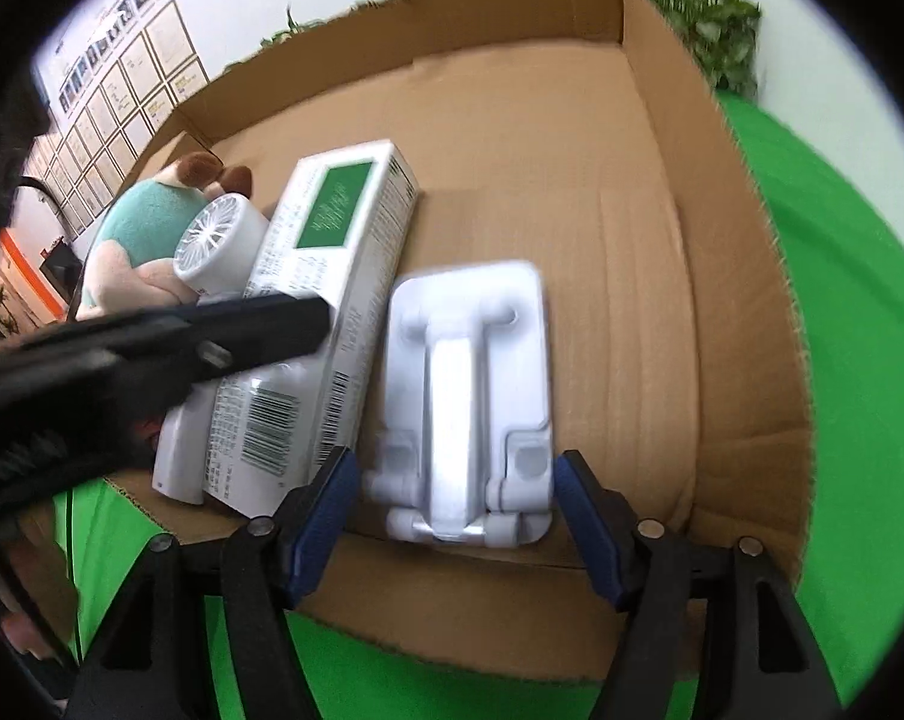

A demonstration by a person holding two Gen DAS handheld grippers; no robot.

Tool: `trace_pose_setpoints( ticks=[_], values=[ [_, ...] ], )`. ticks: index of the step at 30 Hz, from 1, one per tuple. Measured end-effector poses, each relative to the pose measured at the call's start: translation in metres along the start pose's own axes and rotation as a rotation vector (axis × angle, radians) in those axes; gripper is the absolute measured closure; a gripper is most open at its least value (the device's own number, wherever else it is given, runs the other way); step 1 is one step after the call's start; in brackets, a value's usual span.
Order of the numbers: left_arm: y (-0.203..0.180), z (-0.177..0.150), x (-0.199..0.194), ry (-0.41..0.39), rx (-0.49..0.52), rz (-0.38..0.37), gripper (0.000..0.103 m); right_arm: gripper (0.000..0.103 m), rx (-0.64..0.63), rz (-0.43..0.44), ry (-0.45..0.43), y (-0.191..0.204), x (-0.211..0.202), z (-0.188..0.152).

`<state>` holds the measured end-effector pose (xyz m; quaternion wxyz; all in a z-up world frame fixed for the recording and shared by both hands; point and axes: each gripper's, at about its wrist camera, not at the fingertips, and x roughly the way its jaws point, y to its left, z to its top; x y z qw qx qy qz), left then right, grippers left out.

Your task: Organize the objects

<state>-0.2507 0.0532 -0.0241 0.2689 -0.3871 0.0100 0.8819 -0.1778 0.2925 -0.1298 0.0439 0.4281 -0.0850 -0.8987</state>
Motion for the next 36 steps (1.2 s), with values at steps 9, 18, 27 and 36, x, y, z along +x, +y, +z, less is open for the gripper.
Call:
trace_pose_setpoints(
  ticks=[9,18,27,36],
  values=[
    [0.031,-0.078,-0.101,-0.378,0.026,0.368,0.0,0.0,-0.069,-0.169,-0.284,0.057,-0.041,-0.033],
    [0.081,-0.109,-0.059,-0.288,-0.094,0.416,0.0,0.0,-0.076,-0.264,-0.322,0.073,-0.027,-0.041],
    [0.079,-0.1,-0.028,-0.188,-0.042,0.468,0.0,0.0,-0.069,-0.269,-0.31,0.071,-0.024,-0.043],
    [0.078,-0.102,-0.017,-0.17,-0.041,0.489,0.0,0.0,-0.072,-0.271,-0.309,0.071,-0.023,-0.042]
  ],
)
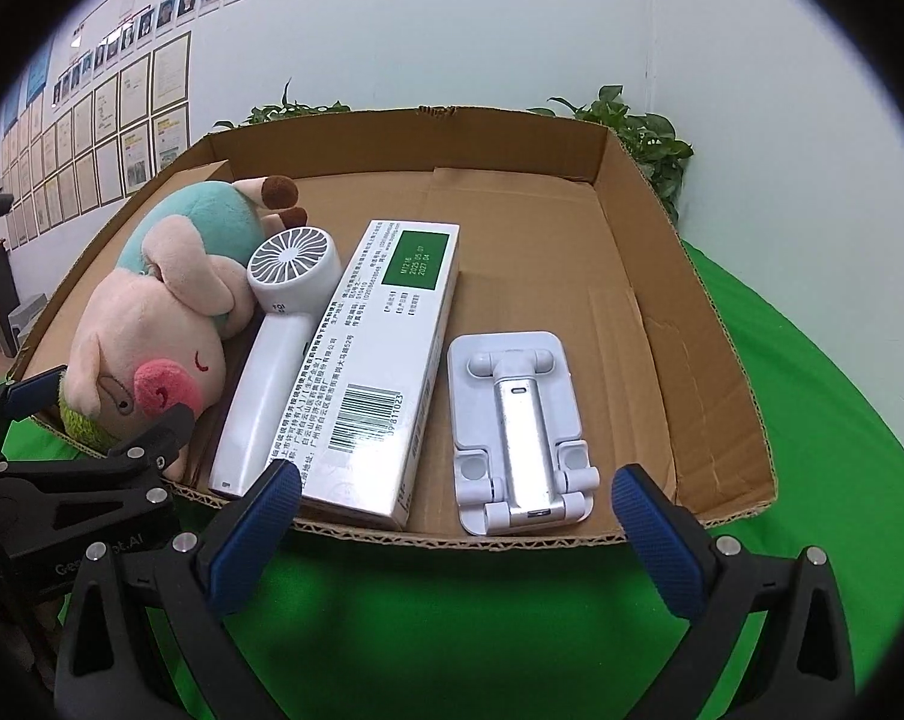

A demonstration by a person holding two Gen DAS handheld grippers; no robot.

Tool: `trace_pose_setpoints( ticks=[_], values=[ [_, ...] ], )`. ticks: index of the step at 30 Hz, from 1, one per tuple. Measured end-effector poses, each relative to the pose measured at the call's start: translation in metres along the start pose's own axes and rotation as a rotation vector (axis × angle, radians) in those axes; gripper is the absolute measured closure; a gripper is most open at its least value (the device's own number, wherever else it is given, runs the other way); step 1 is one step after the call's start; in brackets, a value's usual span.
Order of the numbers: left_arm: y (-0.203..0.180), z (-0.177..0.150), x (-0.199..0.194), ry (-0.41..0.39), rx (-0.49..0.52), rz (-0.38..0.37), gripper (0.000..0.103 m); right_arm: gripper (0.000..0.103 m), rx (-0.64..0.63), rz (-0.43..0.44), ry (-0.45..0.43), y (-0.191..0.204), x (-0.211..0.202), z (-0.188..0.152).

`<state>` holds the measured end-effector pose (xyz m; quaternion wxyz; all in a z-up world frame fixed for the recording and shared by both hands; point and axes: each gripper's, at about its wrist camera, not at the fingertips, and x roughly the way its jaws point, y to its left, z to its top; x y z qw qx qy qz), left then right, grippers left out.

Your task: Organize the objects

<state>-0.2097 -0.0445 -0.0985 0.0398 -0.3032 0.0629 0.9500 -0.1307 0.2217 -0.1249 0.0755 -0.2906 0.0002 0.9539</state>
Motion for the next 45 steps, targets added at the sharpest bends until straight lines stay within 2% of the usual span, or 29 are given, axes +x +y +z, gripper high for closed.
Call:
trace_pose_setpoints(
  ticks=[5,8,45],
  values=[
    [0.0072,-0.0127,-0.0138,-0.013,-0.05,-0.023,0.001,0.0,0.003,0.003,-0.001,-0.0008,-0.0005,-0.0002],
    [0.0016,-0.0143,-0.0133,0.0,-0.035,0.005,0.0,0.001,0.002,0.0,0.0,-0.0006,-0.0006,-0.0003],
    [0.0059,-0.011,-0.0125,0.003,-0.037,0.0,0.0,0.001,0.003,0.002,0.003,-0.0017,-0.0008,-0.0003]
  ],
)
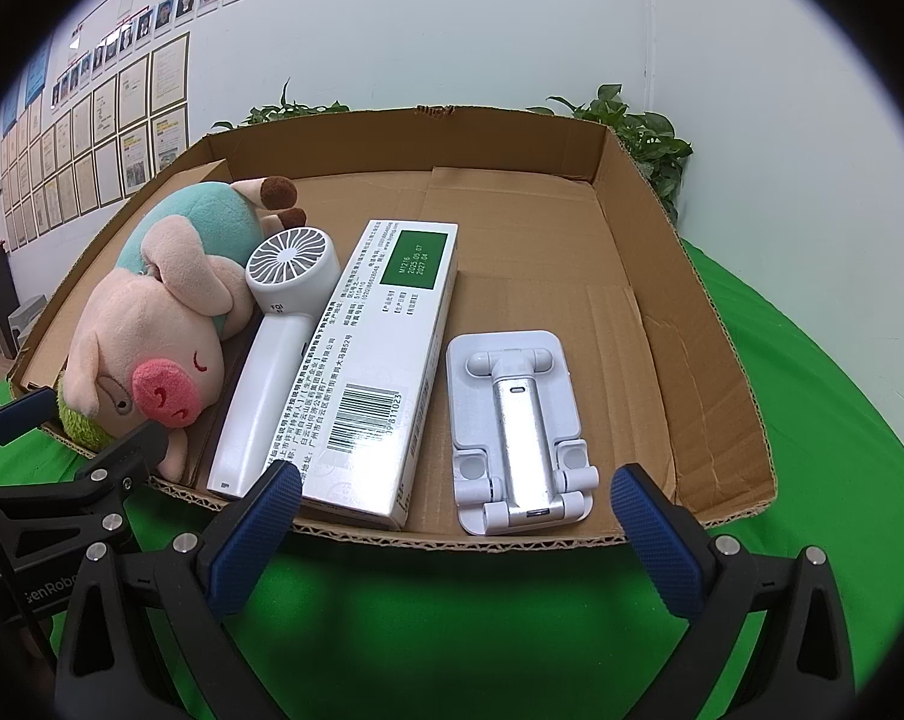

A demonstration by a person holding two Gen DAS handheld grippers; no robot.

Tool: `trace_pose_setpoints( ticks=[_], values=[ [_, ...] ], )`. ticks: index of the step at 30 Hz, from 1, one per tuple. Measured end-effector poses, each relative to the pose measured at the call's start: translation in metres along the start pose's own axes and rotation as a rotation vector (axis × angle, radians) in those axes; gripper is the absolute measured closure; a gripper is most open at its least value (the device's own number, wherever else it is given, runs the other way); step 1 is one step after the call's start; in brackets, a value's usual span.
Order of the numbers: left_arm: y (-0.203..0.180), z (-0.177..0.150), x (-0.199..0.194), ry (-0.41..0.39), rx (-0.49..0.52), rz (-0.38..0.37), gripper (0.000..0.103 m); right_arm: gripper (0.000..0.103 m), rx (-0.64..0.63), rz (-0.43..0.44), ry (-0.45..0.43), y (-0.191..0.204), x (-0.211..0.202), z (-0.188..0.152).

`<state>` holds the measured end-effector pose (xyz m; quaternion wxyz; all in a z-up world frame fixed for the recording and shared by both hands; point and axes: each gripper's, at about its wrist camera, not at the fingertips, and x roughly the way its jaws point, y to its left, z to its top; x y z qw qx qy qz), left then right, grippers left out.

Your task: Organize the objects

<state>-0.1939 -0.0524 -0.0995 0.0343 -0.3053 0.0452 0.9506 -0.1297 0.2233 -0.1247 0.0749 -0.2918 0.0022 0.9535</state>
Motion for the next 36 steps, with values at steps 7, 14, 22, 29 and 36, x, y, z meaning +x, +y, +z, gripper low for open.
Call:
trace_pose_setpoints(
  ticks=[7,14,22,29,36],
  values=[
    [0.0003,0.0006,0.0005,0.002,0.0,-0.007,0.0,0.001,0.001,0.002,-0.001,0.0001,0.0,0.0002],
    [-0.0013,0.001,0.0013,0.003,0.002,-0.005,0.0,0.001,0.001,0.006,-0.001,-0.0002,0.0003,0.0007],
    [-0.0018,0.0008,0.0012,0.003,0.002,-0.005,0.0,0.001,0.001,0.006,-0.002,-0.0006,0.0004,0.0007],
    [-0.0016,0.0007,0.0011,0.003,0.001,-0.004,0.0,0.001,0.0,0.007,-0.001,-0.0007,0.0004,0.0009],
    [-0.0011,0.001,0.002,0.006,0.0,-0.007,0.0,0.001,-0.001,0.007,-0.001,-0.0014,0.0007,0.0008]
  ],
)
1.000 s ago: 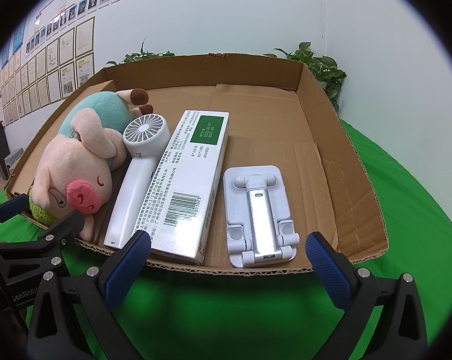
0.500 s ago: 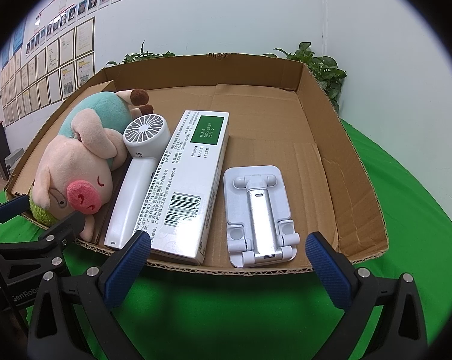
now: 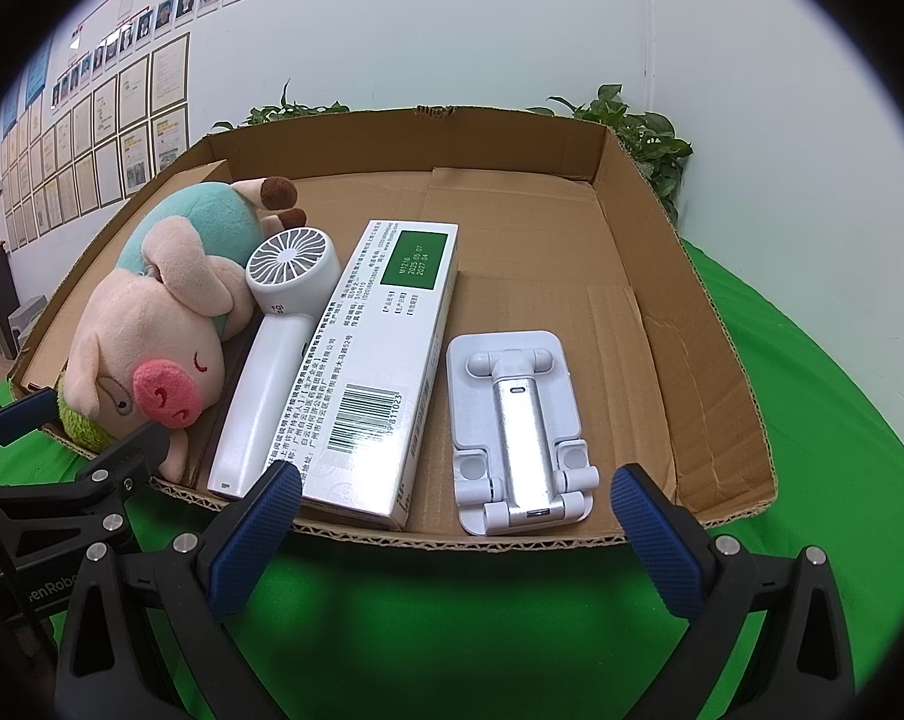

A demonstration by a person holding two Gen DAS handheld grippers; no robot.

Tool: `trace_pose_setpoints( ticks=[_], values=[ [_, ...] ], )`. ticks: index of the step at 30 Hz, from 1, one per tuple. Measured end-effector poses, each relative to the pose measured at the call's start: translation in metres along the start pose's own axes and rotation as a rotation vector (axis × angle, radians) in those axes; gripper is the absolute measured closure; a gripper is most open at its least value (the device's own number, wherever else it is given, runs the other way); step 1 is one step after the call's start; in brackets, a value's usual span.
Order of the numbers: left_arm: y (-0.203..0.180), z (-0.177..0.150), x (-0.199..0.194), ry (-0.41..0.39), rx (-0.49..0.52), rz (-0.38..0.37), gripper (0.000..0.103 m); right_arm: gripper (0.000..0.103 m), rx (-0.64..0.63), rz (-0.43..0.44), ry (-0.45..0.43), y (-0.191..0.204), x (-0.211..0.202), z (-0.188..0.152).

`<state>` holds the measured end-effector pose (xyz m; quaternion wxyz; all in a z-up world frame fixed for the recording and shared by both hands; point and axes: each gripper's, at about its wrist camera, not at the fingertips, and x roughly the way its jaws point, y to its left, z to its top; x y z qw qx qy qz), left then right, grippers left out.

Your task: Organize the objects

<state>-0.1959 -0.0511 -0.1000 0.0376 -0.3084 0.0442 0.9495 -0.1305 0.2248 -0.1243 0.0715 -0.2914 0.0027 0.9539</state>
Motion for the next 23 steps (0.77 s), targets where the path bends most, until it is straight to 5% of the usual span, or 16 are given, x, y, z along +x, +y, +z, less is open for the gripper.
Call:
trace_pose_setpoints(
  ticks=[23],
  values=[
    [-0.0009,0.0002,0.0037,0.004,0.002,-0.002,0.0,0.001,-0.001,0.0,0.001,-0.001,-0.0002,0.0]
  ],
)
